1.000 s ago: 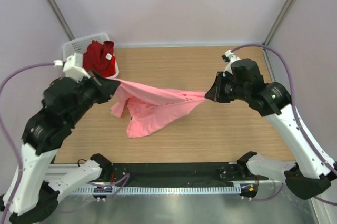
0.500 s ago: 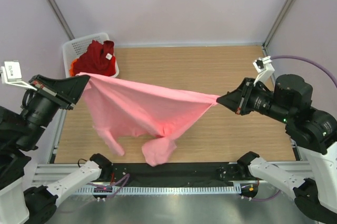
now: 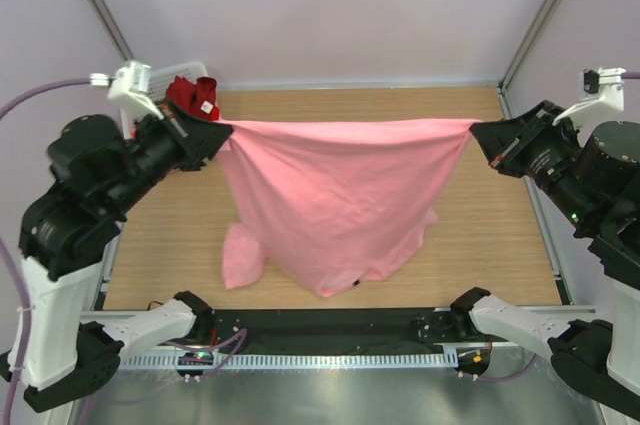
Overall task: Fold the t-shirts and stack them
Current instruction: Flatten the tshirt out
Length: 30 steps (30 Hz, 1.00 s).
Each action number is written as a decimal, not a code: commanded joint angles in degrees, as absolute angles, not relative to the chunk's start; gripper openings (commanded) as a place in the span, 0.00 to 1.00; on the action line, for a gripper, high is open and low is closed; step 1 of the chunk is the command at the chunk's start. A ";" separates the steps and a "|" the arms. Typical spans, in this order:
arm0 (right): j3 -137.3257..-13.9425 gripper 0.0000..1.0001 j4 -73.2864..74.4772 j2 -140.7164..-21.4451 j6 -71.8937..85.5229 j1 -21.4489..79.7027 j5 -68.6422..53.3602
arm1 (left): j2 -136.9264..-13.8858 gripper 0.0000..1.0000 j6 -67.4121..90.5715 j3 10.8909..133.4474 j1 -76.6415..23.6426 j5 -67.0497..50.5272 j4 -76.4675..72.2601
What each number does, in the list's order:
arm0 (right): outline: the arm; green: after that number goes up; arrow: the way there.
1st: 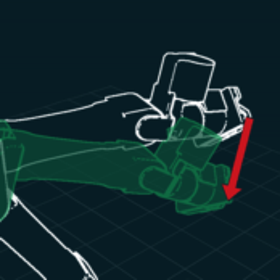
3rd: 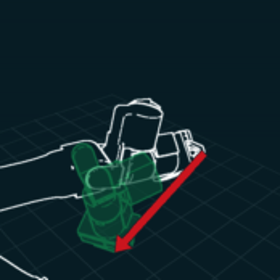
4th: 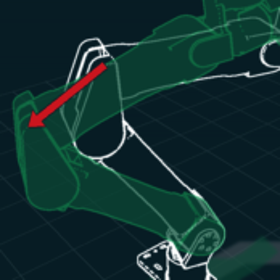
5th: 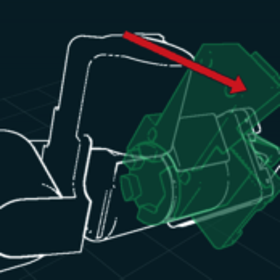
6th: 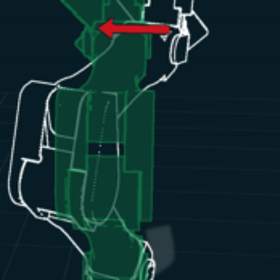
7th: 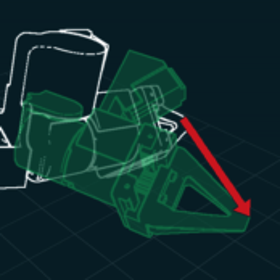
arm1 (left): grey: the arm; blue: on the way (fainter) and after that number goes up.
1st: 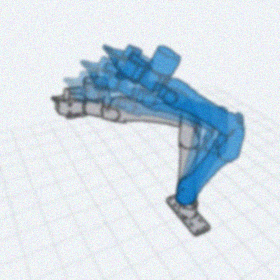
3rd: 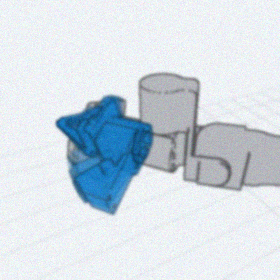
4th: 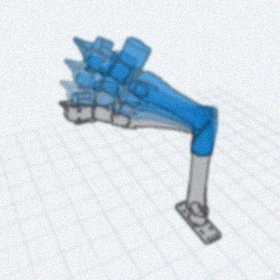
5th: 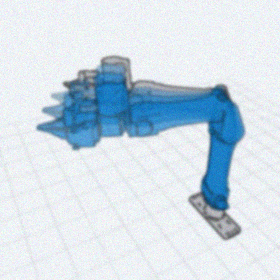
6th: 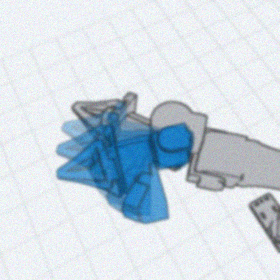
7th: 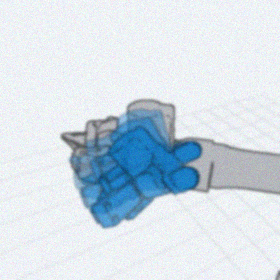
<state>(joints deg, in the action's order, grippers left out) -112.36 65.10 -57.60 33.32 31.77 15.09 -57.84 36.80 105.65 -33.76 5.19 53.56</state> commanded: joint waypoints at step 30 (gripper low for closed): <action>-130.40 0.05 41.11 -114.31 25.66 33.92 1.14 | -34.10 0.00 65.13 53.00 -41.92 22.04 73.37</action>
